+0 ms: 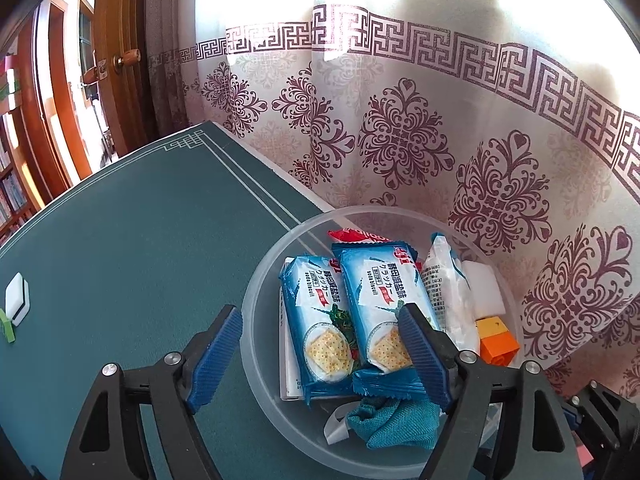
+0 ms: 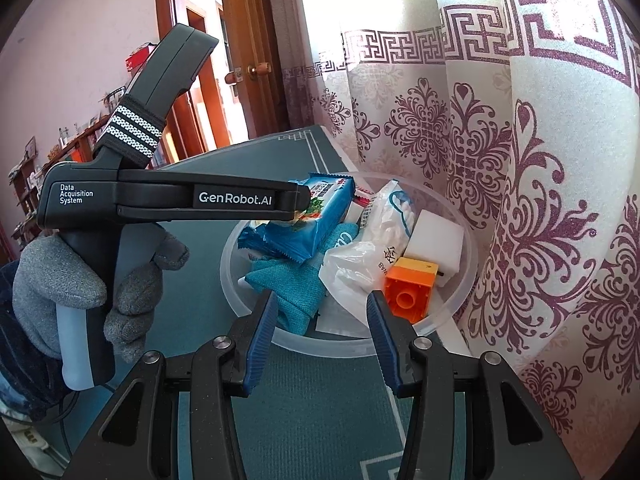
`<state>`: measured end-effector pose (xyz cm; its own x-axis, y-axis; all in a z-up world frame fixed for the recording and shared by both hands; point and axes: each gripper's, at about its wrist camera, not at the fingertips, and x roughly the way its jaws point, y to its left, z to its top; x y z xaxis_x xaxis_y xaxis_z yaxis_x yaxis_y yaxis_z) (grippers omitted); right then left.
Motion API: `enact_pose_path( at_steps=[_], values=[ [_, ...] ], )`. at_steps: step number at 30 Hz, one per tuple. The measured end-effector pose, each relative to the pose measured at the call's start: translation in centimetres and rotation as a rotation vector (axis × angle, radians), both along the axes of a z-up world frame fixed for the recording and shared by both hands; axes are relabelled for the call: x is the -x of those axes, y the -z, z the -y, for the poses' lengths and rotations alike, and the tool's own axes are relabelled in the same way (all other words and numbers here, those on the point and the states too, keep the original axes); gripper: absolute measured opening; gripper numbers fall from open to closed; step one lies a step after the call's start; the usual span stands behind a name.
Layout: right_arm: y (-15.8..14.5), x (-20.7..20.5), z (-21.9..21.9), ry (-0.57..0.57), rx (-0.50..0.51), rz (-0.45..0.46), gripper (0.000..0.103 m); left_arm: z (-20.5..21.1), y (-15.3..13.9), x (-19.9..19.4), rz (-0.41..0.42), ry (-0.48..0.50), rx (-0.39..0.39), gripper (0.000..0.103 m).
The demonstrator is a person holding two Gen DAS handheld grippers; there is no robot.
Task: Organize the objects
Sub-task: 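Move both tools back from the bowl toward the white box and green block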
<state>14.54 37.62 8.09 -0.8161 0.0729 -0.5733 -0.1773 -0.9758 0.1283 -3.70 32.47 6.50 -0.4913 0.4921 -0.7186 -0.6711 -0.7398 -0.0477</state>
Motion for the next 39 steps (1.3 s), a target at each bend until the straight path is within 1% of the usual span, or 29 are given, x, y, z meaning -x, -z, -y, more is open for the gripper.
enact_pose_path(
  at_steps=[4, 10, 14, 17, 18, 21, 29, 31, 33, 39],
  values=[
    [0.0, 0.0, 0.0, 0.004, -0.004, -0.003, 0.048, 1.1, -0.4, 0.0, 0.018, -0.013, -0.02, 0.085],
    [-0.2, -0.2, 0.7, 0.001, -0.03, -0.02, 0.048, 3.4, -1.4, -0.1, 0.003, -0.041, -0.066, 0.089],
    [-0.2, 0.0, 1.3, -0.009, -0.042, -0.019, 0.048, 5.3, -1.6, 0.3, -0.016, -0.081, -0.068, 0.089],
    [-0.4, 0.4, 2.0, -0.021, -0.053, -0.019, 0.048, 7.1, -1.3, 1.2, -0.004, -0.124, -0.069, 0.094],
    [-0.5, 0.5, 2.2, -0.027, -0.055, -0.019, 0.048, 7.8, -1.3, 1.5, -0.001, -0.139, -0.069, 0.095],
    [-0.8, 1.0, 3.1, -0.047, -0.066, -0.023, 0.053, 9.7, -1.0, 2.2, 0.004, -0.183, -0.068, 0.095],
    [-1.8, 3.2, 6.4, -0.14, -0.102, -0.04, 0.056, 14.8, -0.3, 4.4, 0.02, -0.305, -0.07, 0.095],
    [-2.0, 3.9, 7.4, -0.172, -0.113, -0.049, 0.06, 16.1, -0.2, 4.9, 0.026, -0.334, -0.072, 0.095],
    [-1.9, 4.9, 8.4, -0.2, -0.116, -0.049, 0.062, 17.4, 0.0, 5.4, 0.031, -0.364, -0.075, 0.095],
    [-1.0, 8.0, 11.2, -0.265, -0.091, -0.015, 0.062, 21.6, 0.4, 7.0, 0.045, -0.463, -0.09, 0.095]
  ],
)
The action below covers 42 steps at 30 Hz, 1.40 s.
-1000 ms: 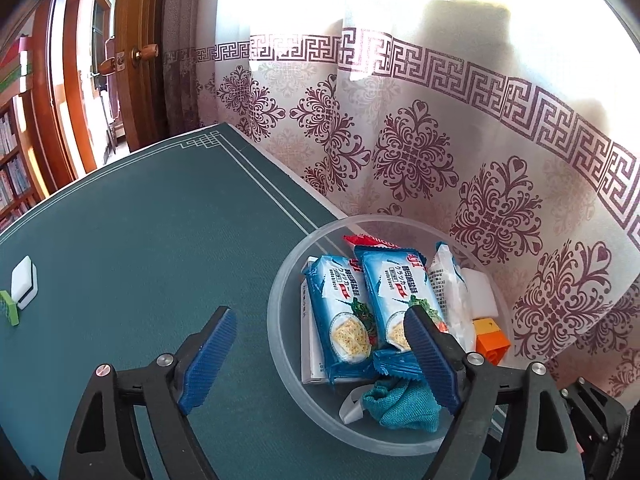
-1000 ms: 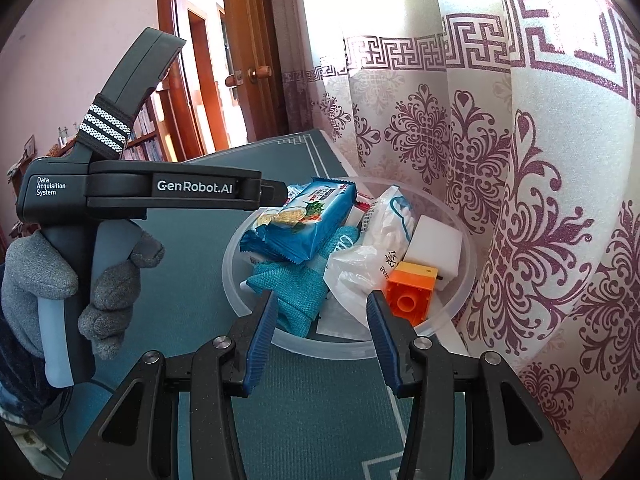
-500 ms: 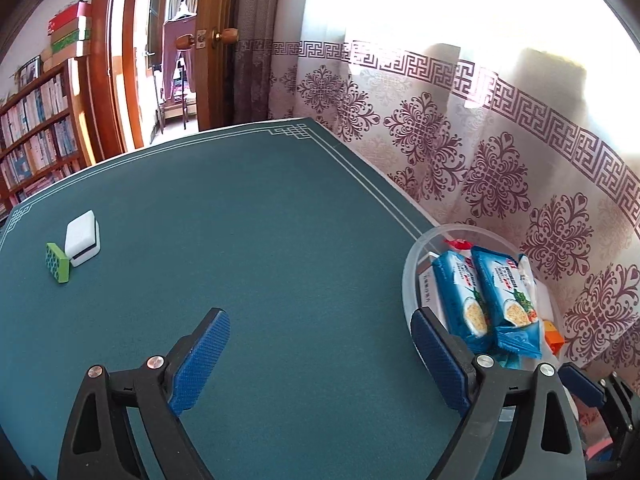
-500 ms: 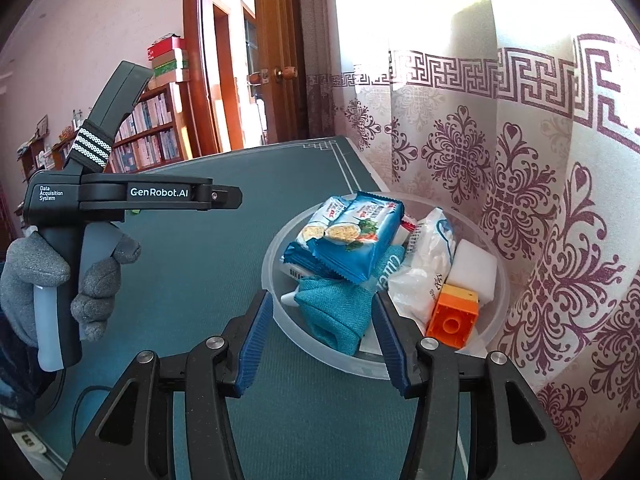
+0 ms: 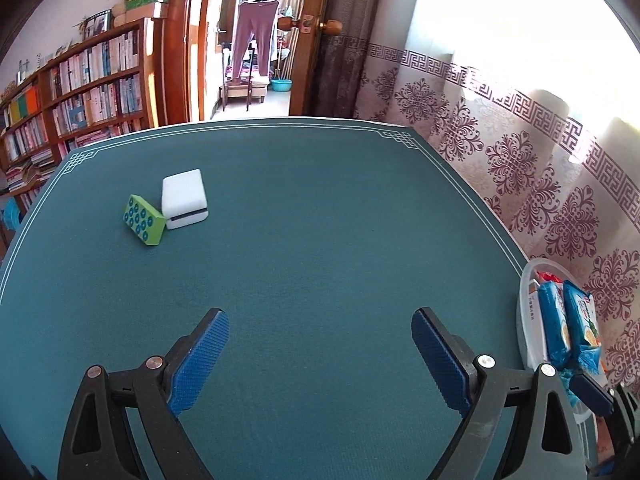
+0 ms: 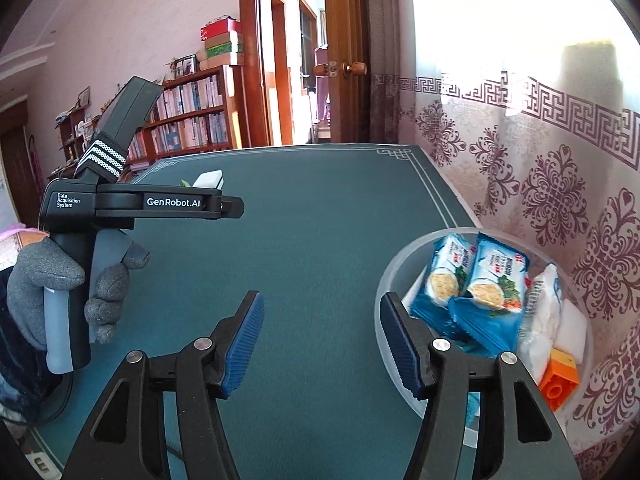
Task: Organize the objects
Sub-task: 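Move both tools back from the bowl toward the white box and green block, then grasp the green dotted block with the left tool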
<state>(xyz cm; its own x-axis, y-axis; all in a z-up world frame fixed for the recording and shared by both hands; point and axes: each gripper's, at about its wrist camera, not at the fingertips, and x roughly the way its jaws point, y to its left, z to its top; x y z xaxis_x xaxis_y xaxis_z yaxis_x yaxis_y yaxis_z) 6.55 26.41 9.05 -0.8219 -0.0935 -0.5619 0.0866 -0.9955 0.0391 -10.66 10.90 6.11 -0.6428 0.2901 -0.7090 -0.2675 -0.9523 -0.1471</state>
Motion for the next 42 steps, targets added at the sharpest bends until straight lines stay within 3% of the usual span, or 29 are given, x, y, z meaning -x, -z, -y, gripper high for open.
enact_pose_path(
  at_steps=[16, 25, 36, 42],
  values=[
    [1.0, 5.5, 4.9, -0.095, 0.071, 0.062, 0.062, 10.1, 2.5, 5.1, 0.1, -0.272, -0.072, 0.095],
    [1.6, 6.8, 5.6, -0.1, 0.093, 0.077, 0.062, 12.2, 2.7, 7.9, 0.108, -0.347, -0.099, 0.094],
    [2.5, 7.9, 5.2, -0.07, 0.11, 0.099, 0.062, 13.4, 3.4, 12.0, 0.132, -0.399, -0.168, 0.063],
    [3.0, 8.5, 5.2, -0.055, 0.107, 0.115, 0.062, 13.6, 3.5, 13.1, 0.116, -0.403, -0.186, 0.06]
  ],
)
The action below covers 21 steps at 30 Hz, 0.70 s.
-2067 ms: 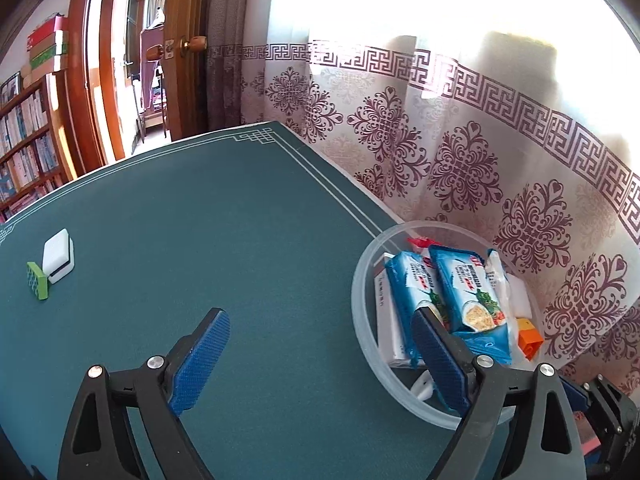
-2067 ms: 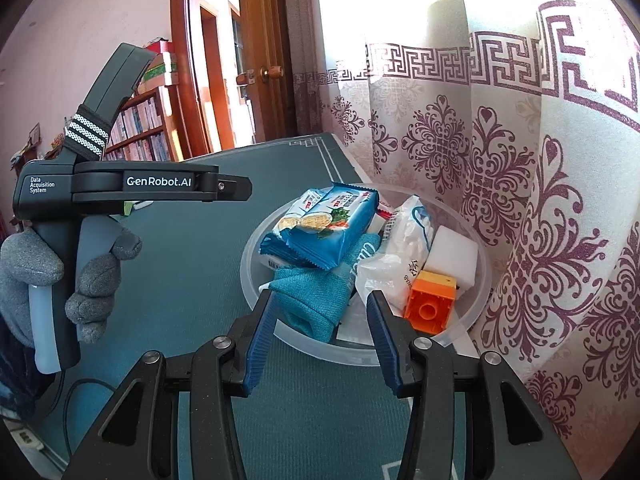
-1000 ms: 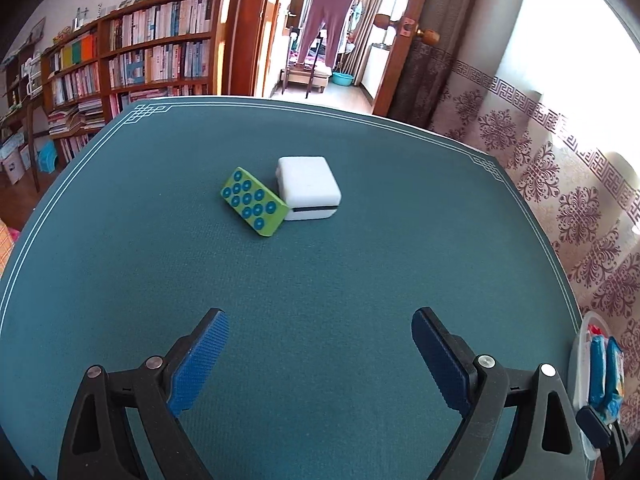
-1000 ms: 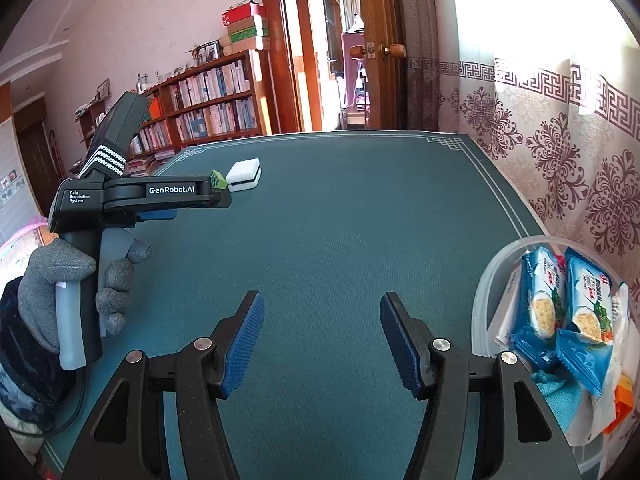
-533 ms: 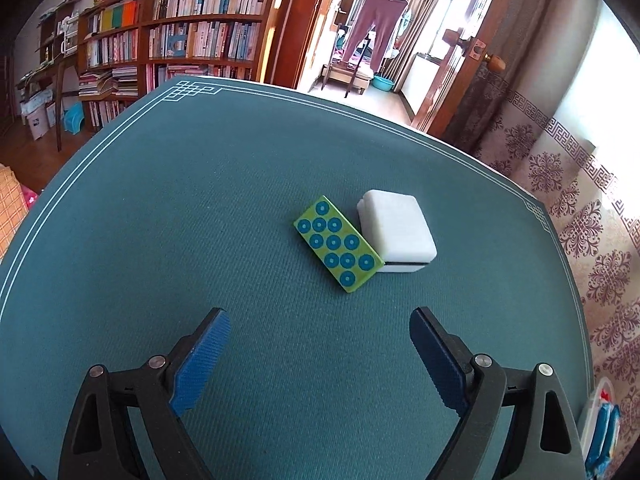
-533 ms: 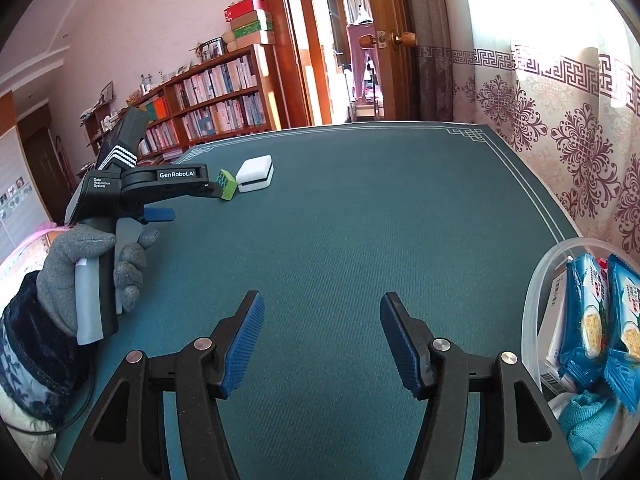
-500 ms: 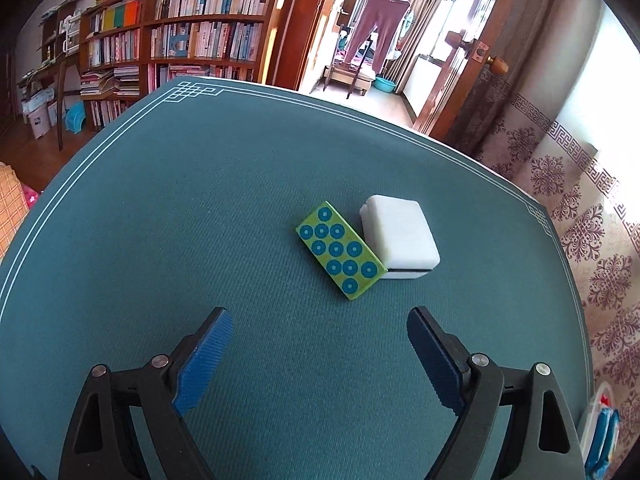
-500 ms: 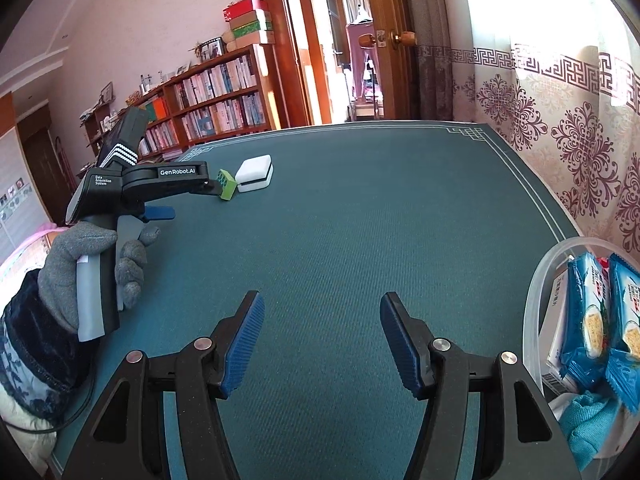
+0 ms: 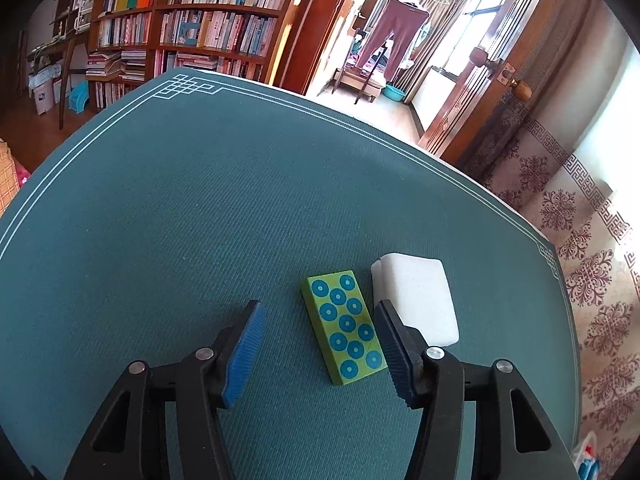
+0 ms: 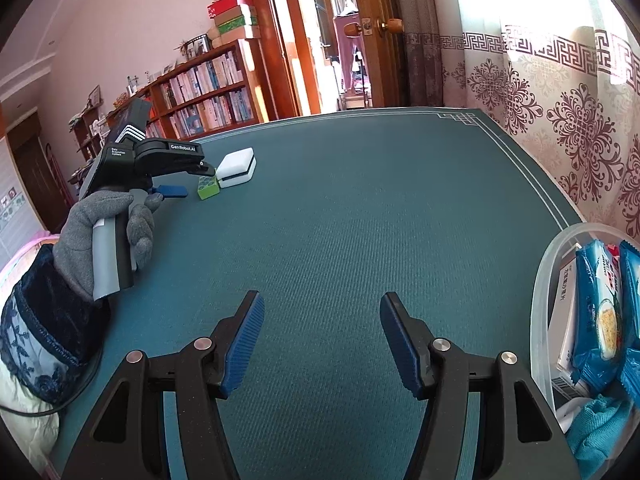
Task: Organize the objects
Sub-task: 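Grasp the green dotted block with the left tool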
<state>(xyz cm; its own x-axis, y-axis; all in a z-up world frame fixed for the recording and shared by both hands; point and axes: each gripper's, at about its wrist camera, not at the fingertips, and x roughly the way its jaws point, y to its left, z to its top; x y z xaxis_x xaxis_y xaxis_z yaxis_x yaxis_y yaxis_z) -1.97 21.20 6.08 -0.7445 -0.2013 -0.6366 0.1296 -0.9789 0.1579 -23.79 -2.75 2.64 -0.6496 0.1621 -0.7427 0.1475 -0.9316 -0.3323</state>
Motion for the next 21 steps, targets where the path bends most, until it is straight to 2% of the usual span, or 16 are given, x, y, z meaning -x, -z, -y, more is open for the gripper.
enact_pose_path(
  at_steps=[5, 17, 19, 21],
  values=[
    [0.5, 0.6, 0.4, 0.006, -0.011, 0.015, 0.062, -0.2, 0.0, -0.2, -0.02, 0.012, 0.019, 0.06],
    [1.0, 0.8, 1.5, 0.012, -0.028, 0.032, 0.062, -2.6, 0.3, 0.5, -0.033, 0.065, 0.218, 0.06],
    [1.0, 0.8, 1.6, 0.015, -0.033, 0.029, 0.062, -2.5, 0.3, 0.4, -0.031, 0.073, 0.221, 0.057],
    [0.9, 0.6, 1.6, 0.019, -0.038, 0.026, 0.062, -2.6, 0.4, 0.3, -0.031, 0.072, 0.249, 0.044]
  ],
)
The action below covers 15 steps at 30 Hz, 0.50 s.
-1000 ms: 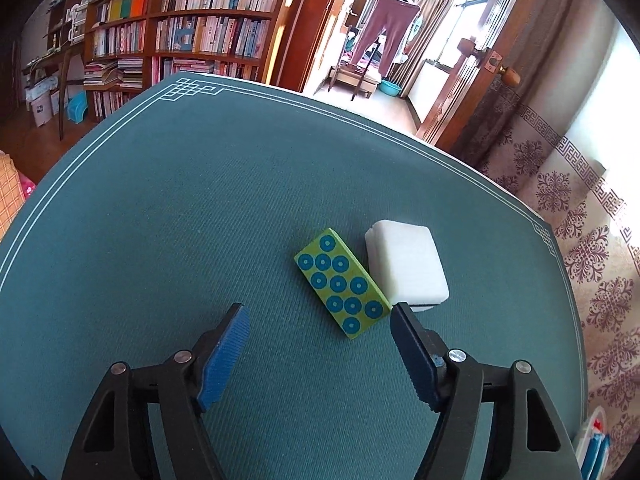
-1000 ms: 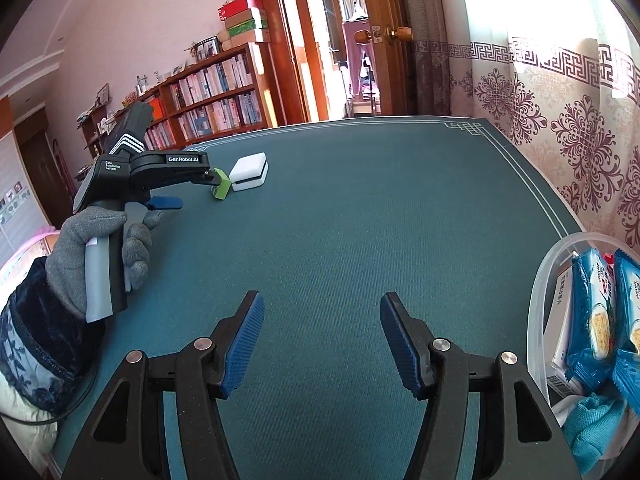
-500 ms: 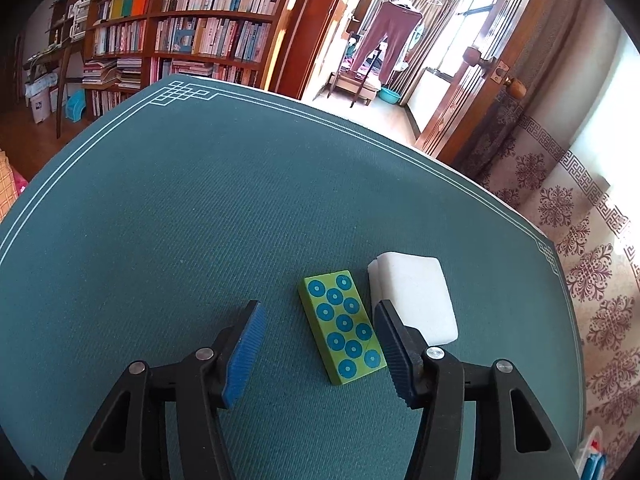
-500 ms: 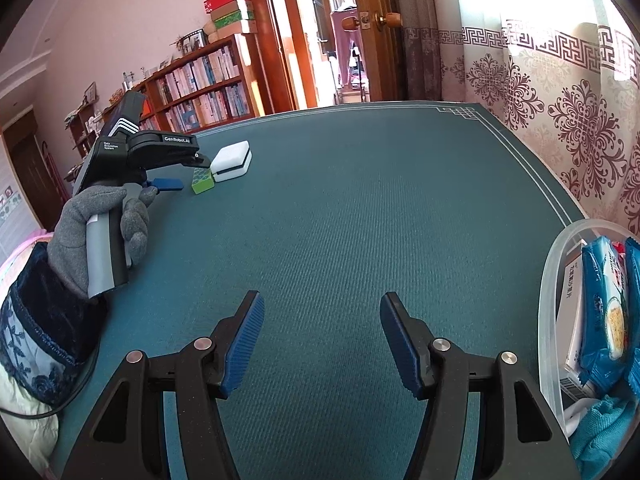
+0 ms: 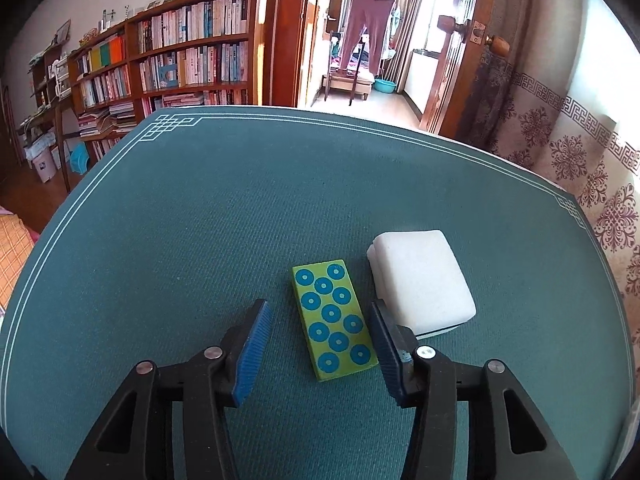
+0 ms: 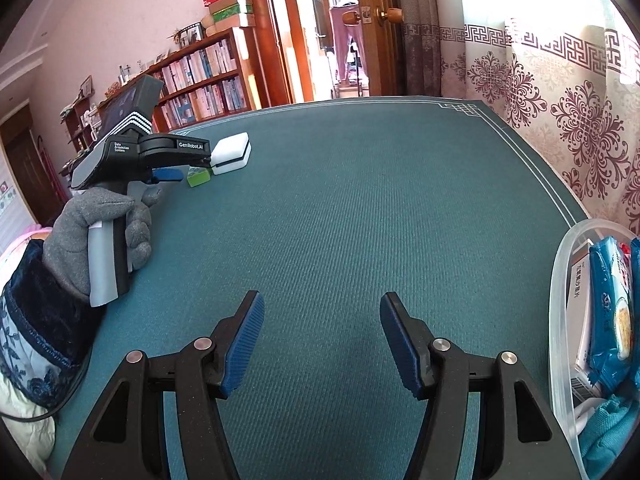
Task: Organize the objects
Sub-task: 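Grasp the green dotted block with the left tool, then grasp the white box with the right tool while the left tool holds the green block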
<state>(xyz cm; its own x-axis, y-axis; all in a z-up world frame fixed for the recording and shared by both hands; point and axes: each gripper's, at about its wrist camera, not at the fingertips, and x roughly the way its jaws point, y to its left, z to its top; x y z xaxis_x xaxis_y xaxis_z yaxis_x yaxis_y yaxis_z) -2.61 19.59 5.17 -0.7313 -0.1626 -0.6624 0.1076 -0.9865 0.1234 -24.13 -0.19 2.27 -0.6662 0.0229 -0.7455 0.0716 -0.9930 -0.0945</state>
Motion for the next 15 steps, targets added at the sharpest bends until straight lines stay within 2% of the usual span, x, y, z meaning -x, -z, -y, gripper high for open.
enact_pose_path(
  at_steps=[3, 8, 15],
  values=[
    [-0.1, -0.1, 0.1, 0.003, -0.007, -0.003, 0.062, 0.3, 0.0, -0.2, 0.0, 0.009, -0.008, 0.031],
    [-0.3, 0.1, 0.5, -0.011, -0.032, 0.002, 0.062, 1.1, -0.2, -1.2, 0.013, 0.015, -0.049, 0.031],
    [-1.4, 3.1, 2.1, -0.049, -0.025, -0.003, 0.062, 3.1, -1.4, -5.0, -0.031, 0.035, -0.042, 0.031]
  ],
)
